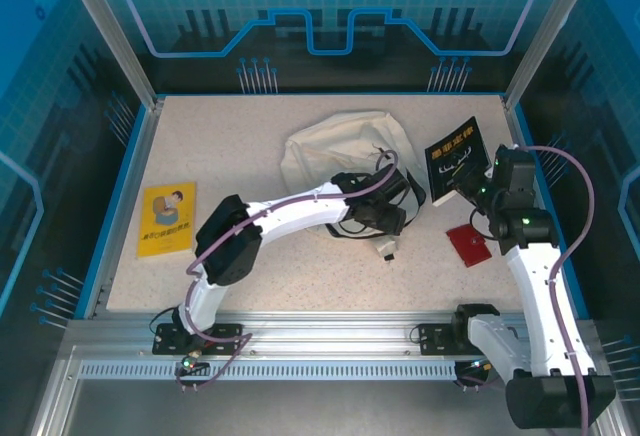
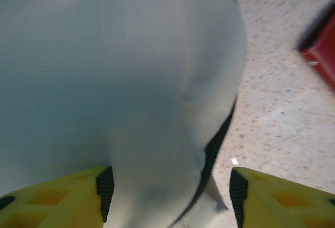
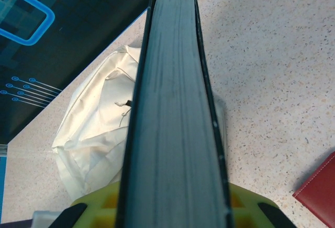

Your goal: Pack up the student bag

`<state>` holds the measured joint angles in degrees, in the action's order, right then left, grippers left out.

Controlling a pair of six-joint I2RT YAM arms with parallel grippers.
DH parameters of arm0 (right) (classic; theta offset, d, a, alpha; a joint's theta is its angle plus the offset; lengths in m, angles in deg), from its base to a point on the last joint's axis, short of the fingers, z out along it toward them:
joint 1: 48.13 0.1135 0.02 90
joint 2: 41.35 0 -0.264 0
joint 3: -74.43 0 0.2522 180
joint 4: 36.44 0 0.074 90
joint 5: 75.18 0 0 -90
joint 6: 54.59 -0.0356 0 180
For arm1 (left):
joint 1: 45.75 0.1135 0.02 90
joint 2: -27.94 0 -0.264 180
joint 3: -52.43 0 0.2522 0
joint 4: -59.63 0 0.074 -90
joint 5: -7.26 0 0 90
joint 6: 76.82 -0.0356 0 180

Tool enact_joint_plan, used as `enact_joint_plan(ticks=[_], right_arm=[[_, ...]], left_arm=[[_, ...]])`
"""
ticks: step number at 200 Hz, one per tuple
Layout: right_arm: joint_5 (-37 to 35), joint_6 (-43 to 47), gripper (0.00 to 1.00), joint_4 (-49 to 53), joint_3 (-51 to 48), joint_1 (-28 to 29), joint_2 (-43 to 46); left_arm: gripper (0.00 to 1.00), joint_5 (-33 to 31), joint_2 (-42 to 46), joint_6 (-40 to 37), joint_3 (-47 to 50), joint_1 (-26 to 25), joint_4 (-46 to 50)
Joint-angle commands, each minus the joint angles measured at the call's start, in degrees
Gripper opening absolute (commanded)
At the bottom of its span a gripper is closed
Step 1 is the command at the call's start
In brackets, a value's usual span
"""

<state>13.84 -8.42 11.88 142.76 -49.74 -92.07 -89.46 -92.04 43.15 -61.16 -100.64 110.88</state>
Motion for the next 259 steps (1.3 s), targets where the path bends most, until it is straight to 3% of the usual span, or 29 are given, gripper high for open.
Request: enact_joint_plan(ticks=[1, 73, 98, 182, 225, 259], right_arm=[[2.7, 0.5, 0.06, -2.5, -0.4, -1.6, 1.8], [4.4, -0.2, 0.06, -2.9, -1.8, -2.3, 1.8], [4.1, 0.1, 0.06, -2.1, -1.6, -2.4, 2.2], [2.2, 2.3, 0.06, 5.6, 0.3, -2.8, 6.7], [10.3, 2.9, 0.06, 11.5, 2.1, -2.9, 6.8], [22.9, 2.8, 0.06, 13.3, 1.7, -2.9, 6.4]], left_arm=[[0.58, -4.9, -2.9, 0.2, -4.0, 0.0, 7.5], [0.20, -5.8, -2.5, 0.9, -5.2, 0.0, 8.4], [0.14, -5.6, -0.6, 0.2, -5.3, 0.4, 8.0], [0.04, -5.4, 12.2, -4.9, -1.9, 6.7, 1.2], [0.01, -9.3, 17.9, -2.6, 2.6, 9.4, -9.3], [0.00, -10.6, 20.1, -2.6, 3.7, 9.5, -15.8]])
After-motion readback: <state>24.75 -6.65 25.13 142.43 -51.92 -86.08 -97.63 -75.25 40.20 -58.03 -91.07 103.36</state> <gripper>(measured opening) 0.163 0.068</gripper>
